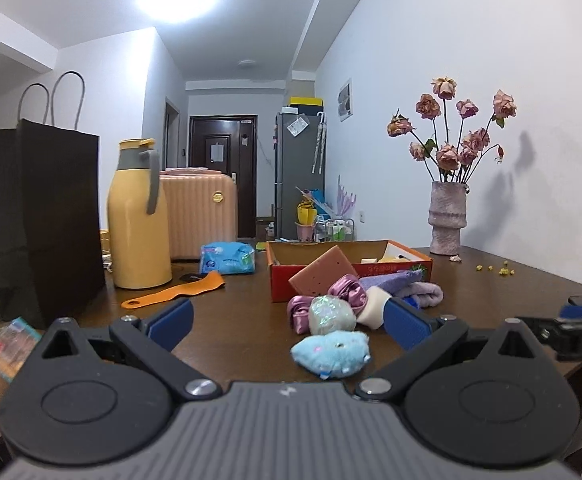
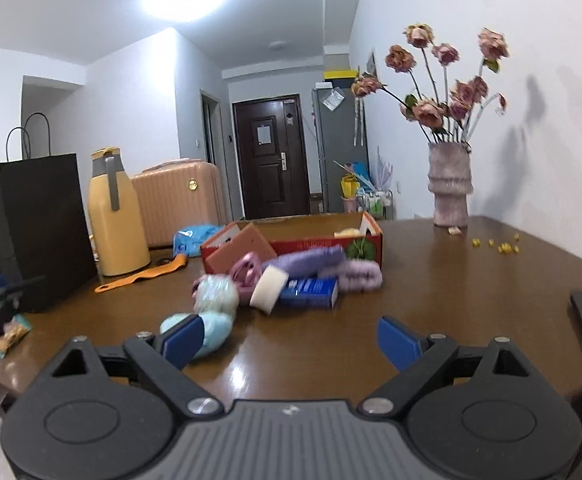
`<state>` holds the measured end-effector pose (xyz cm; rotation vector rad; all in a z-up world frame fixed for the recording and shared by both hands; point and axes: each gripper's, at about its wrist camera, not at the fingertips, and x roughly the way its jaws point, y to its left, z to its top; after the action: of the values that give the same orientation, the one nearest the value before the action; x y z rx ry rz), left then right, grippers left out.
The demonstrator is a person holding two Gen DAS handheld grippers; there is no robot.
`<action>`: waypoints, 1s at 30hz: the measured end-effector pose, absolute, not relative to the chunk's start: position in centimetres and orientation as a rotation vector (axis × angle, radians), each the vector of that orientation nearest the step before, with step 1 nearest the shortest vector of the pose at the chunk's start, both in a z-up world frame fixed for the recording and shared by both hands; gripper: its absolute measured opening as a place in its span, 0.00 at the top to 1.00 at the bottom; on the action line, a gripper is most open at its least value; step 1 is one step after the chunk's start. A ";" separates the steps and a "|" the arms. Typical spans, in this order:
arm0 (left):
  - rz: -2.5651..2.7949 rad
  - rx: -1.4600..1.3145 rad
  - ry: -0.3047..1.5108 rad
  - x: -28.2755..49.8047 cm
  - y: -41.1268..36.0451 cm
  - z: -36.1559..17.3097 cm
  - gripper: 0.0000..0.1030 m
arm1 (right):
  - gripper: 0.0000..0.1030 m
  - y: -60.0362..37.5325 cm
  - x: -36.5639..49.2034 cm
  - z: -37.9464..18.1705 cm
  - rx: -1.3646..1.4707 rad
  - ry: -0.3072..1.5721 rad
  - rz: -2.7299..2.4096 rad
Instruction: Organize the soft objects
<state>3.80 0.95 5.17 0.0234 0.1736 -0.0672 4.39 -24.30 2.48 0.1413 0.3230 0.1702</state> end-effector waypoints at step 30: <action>-0.132 -0.091 0.466 18.4 0.8 0.2 0.02 | 0.27 -21.3 19.2 -0.2 0.188 0.512 0.329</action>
<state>18.36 0.79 0.18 -0.0909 0.4663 -0.1324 19.19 -21.31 -0.25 0.1880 0.5117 0.3289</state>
